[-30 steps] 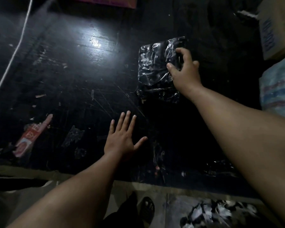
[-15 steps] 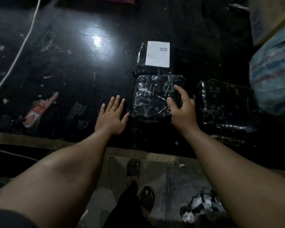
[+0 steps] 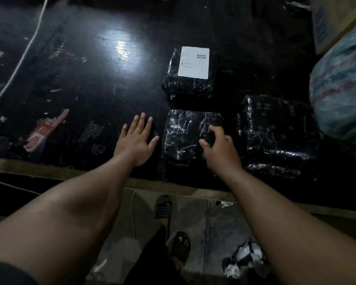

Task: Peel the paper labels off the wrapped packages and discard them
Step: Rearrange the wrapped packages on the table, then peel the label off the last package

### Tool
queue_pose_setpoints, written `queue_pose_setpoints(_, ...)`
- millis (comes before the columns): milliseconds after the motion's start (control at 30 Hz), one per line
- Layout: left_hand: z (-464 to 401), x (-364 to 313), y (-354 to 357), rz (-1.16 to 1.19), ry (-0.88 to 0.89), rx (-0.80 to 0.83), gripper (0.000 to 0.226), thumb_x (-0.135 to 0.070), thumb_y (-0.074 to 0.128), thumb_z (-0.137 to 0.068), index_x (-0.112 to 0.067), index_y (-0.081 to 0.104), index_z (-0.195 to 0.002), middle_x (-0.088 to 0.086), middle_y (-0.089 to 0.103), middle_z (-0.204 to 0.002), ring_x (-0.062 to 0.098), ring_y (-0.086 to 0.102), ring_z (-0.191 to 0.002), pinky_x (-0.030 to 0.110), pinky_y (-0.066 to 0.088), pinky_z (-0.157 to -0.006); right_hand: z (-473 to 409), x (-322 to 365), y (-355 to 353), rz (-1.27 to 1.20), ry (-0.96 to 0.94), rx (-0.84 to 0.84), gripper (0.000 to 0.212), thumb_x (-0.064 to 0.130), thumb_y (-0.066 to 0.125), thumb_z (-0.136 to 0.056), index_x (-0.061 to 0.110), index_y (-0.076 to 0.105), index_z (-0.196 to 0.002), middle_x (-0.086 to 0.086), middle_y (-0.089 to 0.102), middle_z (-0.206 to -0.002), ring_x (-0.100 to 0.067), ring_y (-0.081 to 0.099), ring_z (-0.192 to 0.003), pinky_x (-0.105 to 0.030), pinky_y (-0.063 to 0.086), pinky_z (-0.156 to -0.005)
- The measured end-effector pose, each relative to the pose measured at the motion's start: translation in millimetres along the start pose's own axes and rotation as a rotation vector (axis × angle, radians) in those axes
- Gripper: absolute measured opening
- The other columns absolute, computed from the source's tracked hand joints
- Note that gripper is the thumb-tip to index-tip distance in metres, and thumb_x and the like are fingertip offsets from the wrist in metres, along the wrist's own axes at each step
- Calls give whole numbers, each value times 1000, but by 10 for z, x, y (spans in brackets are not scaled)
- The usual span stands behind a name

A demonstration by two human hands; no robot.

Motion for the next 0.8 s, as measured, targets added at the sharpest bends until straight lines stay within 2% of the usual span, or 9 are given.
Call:
queue_pose_setpoints(100, -14, -12, -26, 18, -9, 45, 71, -62, 14, -101, -31, -11, -159, -5, -24, -165, 12, -24, -150, 42, -8, -124, -78, 73, -111, 166, -8, 58, 46, 48, 54, -93, 34, 37, -133, -11, 49, -127, -32, 53, -108, -38, 45, -81)
queue_pose_setpoints(200, -26, -32, -88, 54, -28, 78, 72, -62, 20, -101, -30, -5, -161, -5, -21, -166, 13, -20, -152, 43, -6, -124, -155, 226, -228, 317, 9, 118, 46, 47, 59, -91, 26, 43, -129, -13, 40, -133, -36, 48, -115, -41, 46, -85)
queue_pose_setpoints(267, -50, -65, -185, 74, -40, 79, 73, -64, 25, -100, -29, 6, -162, -3, -9, -169, 17, -9, -155, 45, 2, -125, -270, 360, -314, 449, 2, 165, 39, 48, 60, -89, 22, 53, -117, -15, 39, -136, -37, 44, -121, -44, 45, -90)
queue_pose_setpoints(333, -129, -104, -343, 76, -47, 62, 72, -67, 29, -99, -26, 26, -158, 2, 15, -167, 25, 13, -153, 49, 20, -121, -431, 516, -404, 514, -51, 207, 33, 52, 59, -87, 20, 60, -97, -16, 46, -133, -36, 49, -117, -41, 47, -89)
queue_pose_setpoints(400, -274, -132, -543, 68, -52, 35, 68, -69, 32, -97, -22, 46, -144, 6, 43, -150, 29, 39, -136, 49, 40, -105, -597, 690, -511, 500, -117, 208, 40, 53, 57, -88, 19, 63, -108, -12, 53, -129, -32, 57, -108, -37, 49, -85)
queue_pose_setpoints(467, -464, -151, -726, 70, -78, 9, 69, -72, 35, -95, -19, 48, -137, 7, 53, -139, 32, 52, -123, 46, 45, -95, -785, 856, -627, 472, -150, 177, 50, 52, 56, -90, 19, 57, -128, -9, 52, -132, -29, 58, -108, -34, 47, -81)
queue_pose_setpoints(567, -777, -233, -922, 180, -110, -26, 89, -79, 41, -88, -20, 30, -152, 6, 39, -155, 33, 49, -133, 48, 43, -102, -1150, 1062, -748, 439, -176, 130, 56, 54, 56, -89, 21, 51, -135, -6, 50, -135, -27, 56, -113, -32, 43, -80)
queue_pose_setpoints(700, -1170, -420, -1109, 316, -85, -63, 115, -86, 55, -74, -23, 11, -160, -1, 8, -168, 28, 30, -147, 52, 35, -111, -1629, 1284, -802, 442, -206, 113, 58, 54, 56, -88, 24, 48, -137, -4, 51, -134, -26, 55, -115, -32, 42, -80)
queue_pose_setpoints(800, -1442, -503, -1178, 337, -53, -52, 130, -88, 61, -66, -25, -3, -161, -6, -10, -168, 22, 14, -153, 48, 31, -116, -1917, 1401, -803, 434, -203, 109, 58, 51, 57, -89, 24, 47, -140, -7, 47, -138, -28, 53, -119, -35, 44, -90)
Point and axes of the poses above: each hand's wrist, its own z-axis away from the middle knuckle, its own y-axis out of the palm, x = y × z, the point moved 4 cm from there along -z, towards the middle knuckle
